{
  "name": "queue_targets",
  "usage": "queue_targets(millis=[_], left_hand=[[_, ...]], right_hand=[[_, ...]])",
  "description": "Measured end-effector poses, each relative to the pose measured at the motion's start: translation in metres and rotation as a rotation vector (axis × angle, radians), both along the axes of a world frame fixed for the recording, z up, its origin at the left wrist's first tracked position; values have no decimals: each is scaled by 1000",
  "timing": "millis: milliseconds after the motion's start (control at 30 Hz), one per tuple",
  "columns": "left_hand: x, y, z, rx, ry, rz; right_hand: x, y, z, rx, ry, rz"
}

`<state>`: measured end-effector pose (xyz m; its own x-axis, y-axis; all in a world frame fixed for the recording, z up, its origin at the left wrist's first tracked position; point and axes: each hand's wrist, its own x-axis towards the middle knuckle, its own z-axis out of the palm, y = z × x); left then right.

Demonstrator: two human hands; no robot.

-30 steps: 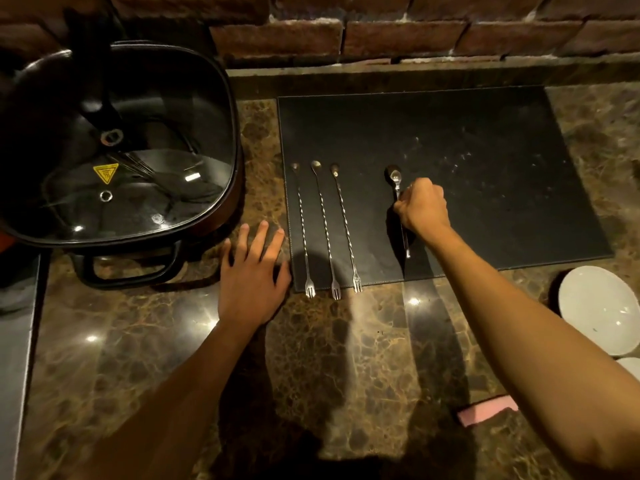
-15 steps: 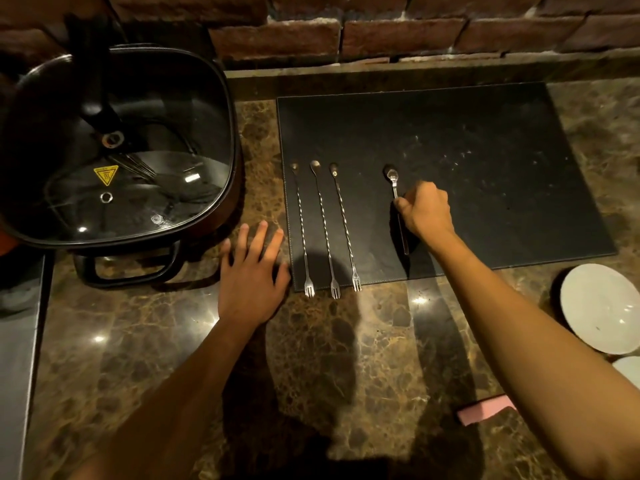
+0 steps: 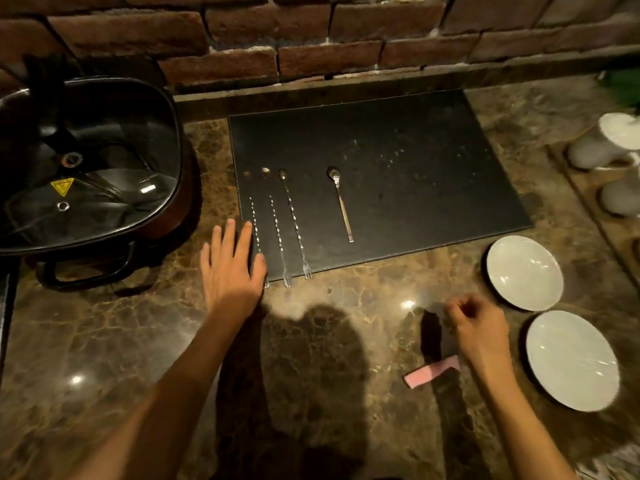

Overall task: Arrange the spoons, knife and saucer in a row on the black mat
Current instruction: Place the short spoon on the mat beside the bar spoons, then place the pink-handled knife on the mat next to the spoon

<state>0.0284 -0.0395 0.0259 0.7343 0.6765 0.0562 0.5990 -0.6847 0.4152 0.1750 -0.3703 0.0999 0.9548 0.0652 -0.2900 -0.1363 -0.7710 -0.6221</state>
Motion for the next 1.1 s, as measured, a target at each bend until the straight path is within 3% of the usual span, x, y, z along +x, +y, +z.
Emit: queue_targets(millis=[133,267,367,567,800,1100], left_hand=[[36,-81,17,5,-148,-204],[75,-145,11,89,-26,-550],[98,-171,-2,121,163,-692],[119,-186,-25,183,372,-690],[118,-188,-33,224,176,-664],[120,-186,-39,245,235,-666]], right_hand=[[-32,-46,-17,-64,71,-99],[-60,-54,-29,-90,-47,118],[-70,-48,-39,-131,-62,309],[-67,-57,-52,-304,19,411],[-60,-68,-52,-334,-147,402],[-42,-60,-62,-303,-97,233]])
